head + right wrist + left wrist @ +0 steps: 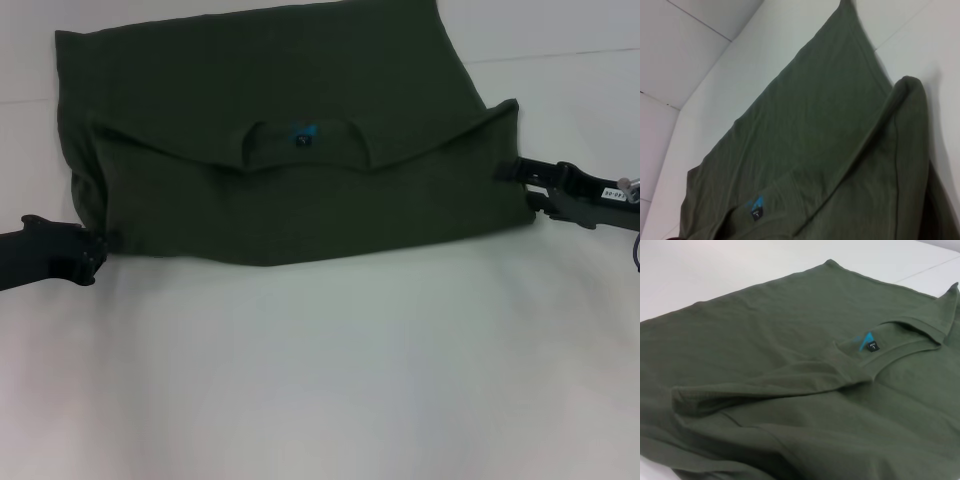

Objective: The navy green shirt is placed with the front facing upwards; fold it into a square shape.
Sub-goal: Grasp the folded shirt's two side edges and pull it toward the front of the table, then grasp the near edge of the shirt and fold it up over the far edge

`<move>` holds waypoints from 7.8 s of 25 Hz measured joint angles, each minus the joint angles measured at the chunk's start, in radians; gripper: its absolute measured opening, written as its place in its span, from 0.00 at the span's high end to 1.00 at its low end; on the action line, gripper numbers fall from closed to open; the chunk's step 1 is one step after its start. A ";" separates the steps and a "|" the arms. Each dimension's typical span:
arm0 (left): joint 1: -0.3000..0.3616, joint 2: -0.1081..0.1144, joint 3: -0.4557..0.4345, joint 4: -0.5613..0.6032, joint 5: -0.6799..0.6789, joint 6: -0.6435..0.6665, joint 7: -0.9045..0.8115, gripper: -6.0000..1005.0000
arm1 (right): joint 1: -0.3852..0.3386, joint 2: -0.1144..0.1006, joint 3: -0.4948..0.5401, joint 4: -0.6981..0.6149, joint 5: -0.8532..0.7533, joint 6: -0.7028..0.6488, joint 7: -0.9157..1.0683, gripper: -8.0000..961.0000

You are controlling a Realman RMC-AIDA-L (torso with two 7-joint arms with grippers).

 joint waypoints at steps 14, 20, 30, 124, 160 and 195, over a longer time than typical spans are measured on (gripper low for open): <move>-0.001 0.000 0.000 -0.003 0.000 0.000 0.000 0.97 | 0.022 0.008 -0.048 0.031 0.004 0.021 -0.011 0.39; -0.002 0.000 0.000 -0.003 0.000 0.000 0.005 0.97 | 0.010 0.009 -0.043 0.030 0.006 0.019 -0.011 0.64; 0.002 0.000 -0.005 -0.002 0.000 -0.001 0.006 0.97 | -0.011 0.006 -0.043 0.030 0.006 0.018 -0.015 0.94; 0.237 0.041 -0.685 0.087 -0.139 0.936 0.166 0.97 | 0.030 -0.056 0.021 -0.243 0.268 -0.579 -0.064 0.96; 0.330 0.019 -0.668 0.088 -0.019 0.926 0.222 0.97 | -0.303 -0.012 0.050 -0.045 0.285 -0.683 -0.298 0.96; 0.099 0.100 -0.689 -0.014 -0.047 0.725 0.109 0.97 | -0.137 -0.068 0.117 -0.011 0.288 -0.518 -0.237 0.96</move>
